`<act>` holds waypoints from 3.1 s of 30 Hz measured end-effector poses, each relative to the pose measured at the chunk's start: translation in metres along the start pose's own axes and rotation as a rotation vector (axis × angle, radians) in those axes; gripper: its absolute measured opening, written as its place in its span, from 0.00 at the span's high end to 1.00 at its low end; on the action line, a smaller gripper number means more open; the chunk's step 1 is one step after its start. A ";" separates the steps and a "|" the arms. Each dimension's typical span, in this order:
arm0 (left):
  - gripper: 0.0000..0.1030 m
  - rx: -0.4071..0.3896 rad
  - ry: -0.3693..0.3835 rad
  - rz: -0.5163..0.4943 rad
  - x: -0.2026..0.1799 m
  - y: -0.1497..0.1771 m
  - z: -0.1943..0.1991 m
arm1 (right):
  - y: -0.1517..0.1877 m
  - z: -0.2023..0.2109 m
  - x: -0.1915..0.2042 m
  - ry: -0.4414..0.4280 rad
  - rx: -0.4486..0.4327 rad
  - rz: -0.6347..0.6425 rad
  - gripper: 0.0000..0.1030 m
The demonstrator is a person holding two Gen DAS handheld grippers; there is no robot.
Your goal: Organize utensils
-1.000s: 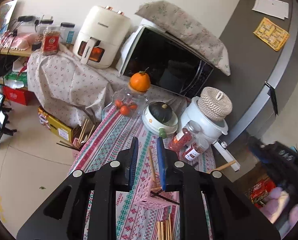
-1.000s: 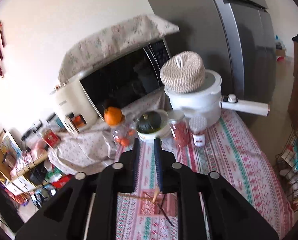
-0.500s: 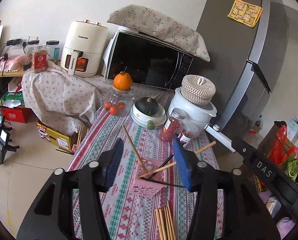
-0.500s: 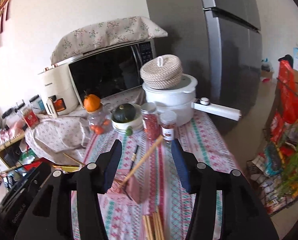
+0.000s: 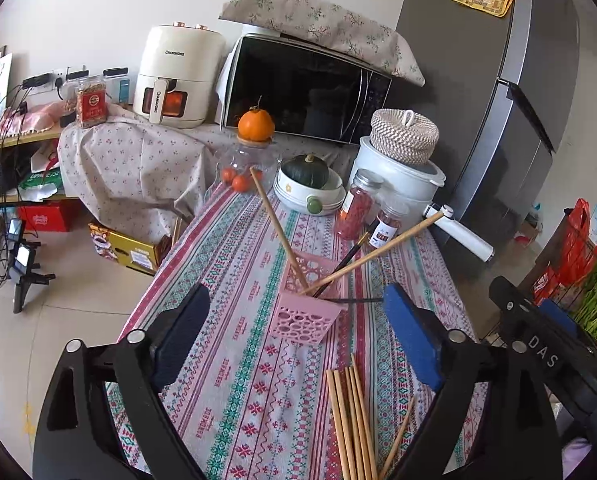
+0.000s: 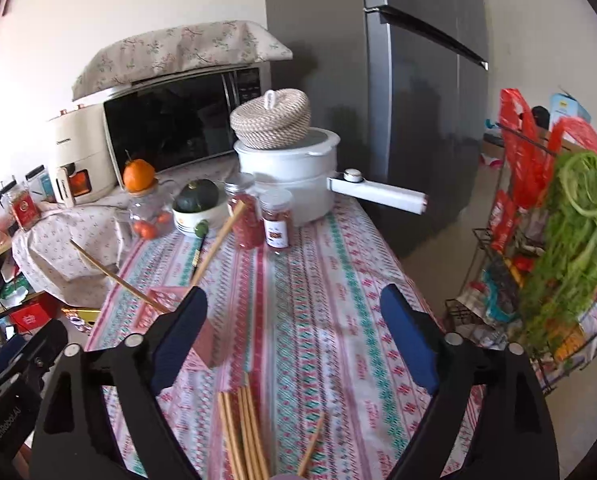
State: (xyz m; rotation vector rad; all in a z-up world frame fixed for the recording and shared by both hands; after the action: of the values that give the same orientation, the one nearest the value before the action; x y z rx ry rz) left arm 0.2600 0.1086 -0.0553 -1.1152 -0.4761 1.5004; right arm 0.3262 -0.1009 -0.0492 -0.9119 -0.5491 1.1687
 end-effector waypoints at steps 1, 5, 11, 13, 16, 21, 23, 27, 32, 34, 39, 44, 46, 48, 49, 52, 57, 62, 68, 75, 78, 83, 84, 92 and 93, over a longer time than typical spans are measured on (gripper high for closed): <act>0.13 0.002 -0.001 0.001 0.000 0.002 0.000 | 0.003 -0.001 -0.003 0.007 0.004 0.000 0.12; 0.08 0.024 -0.008 -0.007 -0.001 0.011 -0.004 | 0.018 -0.009 -0.018 0.029 0.038 -0.004 0.07; 0.07 0.094 -0.001 -0.018 -0.004 0.030 -0.017 | 0.037 -0.023 -0.035 0.032 0.114 -0.011 0.06; 0.07 0.135 -0.002 -0.013 -0.002 0.040 -0.025 | 0.043 -0.027 -0.039 0.034 0.132 -0.007 0.06; 0.07 0.235 -0.008 0.025 0.006 0.061 -0.042 | 0.060 -0.044 -0.051 0.041 0.200 0.004 0.07; 0.07 0.424 -0.040 0.124 0.028 0.103 -0.074 | 0.103 -0.079 -0.067 0.010 0.372 -0.009 0.07; 0.07 0.491 -0.063 0.167 0.037 0.120 -0.085 | 0.121 -0.094 -0.073 -0.002 0.472 -0.032 0.07; 0.07 0.581 -0.075 0.277 0.048 0.145 -0.103 | 0.142 -0.105 -0.079 -0.111 0.645 -0.169 0.07; 0.07 0.591 -0.116 0.311 0.050 0.148 -0.120 | 0.153 -0.106 -0.085 -0.153 0.739 -0.276 0.06; 0.07 0.591 -0.133 0.313 0.051 0.149 -0.127 | 0.155 -0.105 -0.087 -0.153 0.747 -0.280 0.06; 0.08 0.595 -0.199 0.273 0.049 0.153 -0.141 | 0.157 -0.106 -0.093 -0.167 0.777 -0.310 0.06; 0.09 0.595 -0.224 0.220 0.043 0.153 -0.151 | 0.156 -0.106 -0.095 -0.164 0.777 -0.306 0.07; 0.09 0.593 -0.226 0.218 0.041 0.153 -0.153 | 0.156 -0.105 -0.094 -0.171 0.782 -0.307 0.07; 0.09 0.596 -0.238 0.194 0.039 0.155 -0.154 | 0.157 -0.105 -0.092 -0.172 0.787 -0.301 0.07; 0.09 0.600 -0.248 0.175 0.035 0.157 -0.156 | 0.157 -0.105 -0.091 -0.170 0.786 -0.295 0.06; 0.22 0.591 -0.239 0.065 0.017 0.158 -0.164 | 0.157 -0.105 -0.087 -0.166 0.783 -0.285 0.06; 0.87 0.592 -0.199 -0.013 0.007 0.156 -0.153 | 0.152 -0.105 -0.068 -0.161 0.774 -0.263 0.07; 0.93 0.590 -0.199 0.020 0.038 0.150 -0.132 | 0.152 -0.112 -0.026 -0.139 0.755 -0.154 0.07; 0.93 0.568 -0.229 0.100 0.087 0.142 -0.107 | 0.166 -0.119 -0.015 -0.098 0.777 -0.101 0.07; 0.93 0.578 -0.203 0.137 0.100 0.142 -0.099 | 0.184 -0.113 -0.016 0.003 0.752 -0.049 0.34; 0.93 0.578 -0.204 0.120 0.096 0.144 -0.100 | 0.186 -0.106 -0.003 0.076 0.654 0.054 0.69; 0.93 0.535 -0.112 0.180 0.094 0.140 -0.095 | 0.181 -0.108 0.002 -0.006 0.663 -0.028 0.93; 0.93 0.512 -0.070 0.206 0.094 0.137 -0.094 | 0.178 -0.109 -0.001 -0.020 0.664 -0.051 0.93; 0.93 0.251 0.078 0.182 0.075 0.079 -0.058 | 0.108 -0.082 -0.035 -0.071 0.403 -0.166 0.94; 0.93 0.226 0.079 0.175 0.074 0.074 -0.053 | 0.100 -0.078 -0.040 -0.076 0.370 -0.180 0.94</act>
State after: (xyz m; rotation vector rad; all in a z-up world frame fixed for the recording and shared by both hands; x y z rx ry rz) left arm 0.2724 0.1415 -0.1669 -1.0532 -0.1523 1.6106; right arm 0.3203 -0.1520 -0.1717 -0.4929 -0.4455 1.0976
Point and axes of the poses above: each gripper's, at about its wrist camera, not at the fingertips, and z roughly against the way its jaws point, x to its left, y to its underside, the point moved 9 cm from there along -z, roughly the way its jaws point, and after that the axes turned 15 degrees about y, right-handed, at the moved point
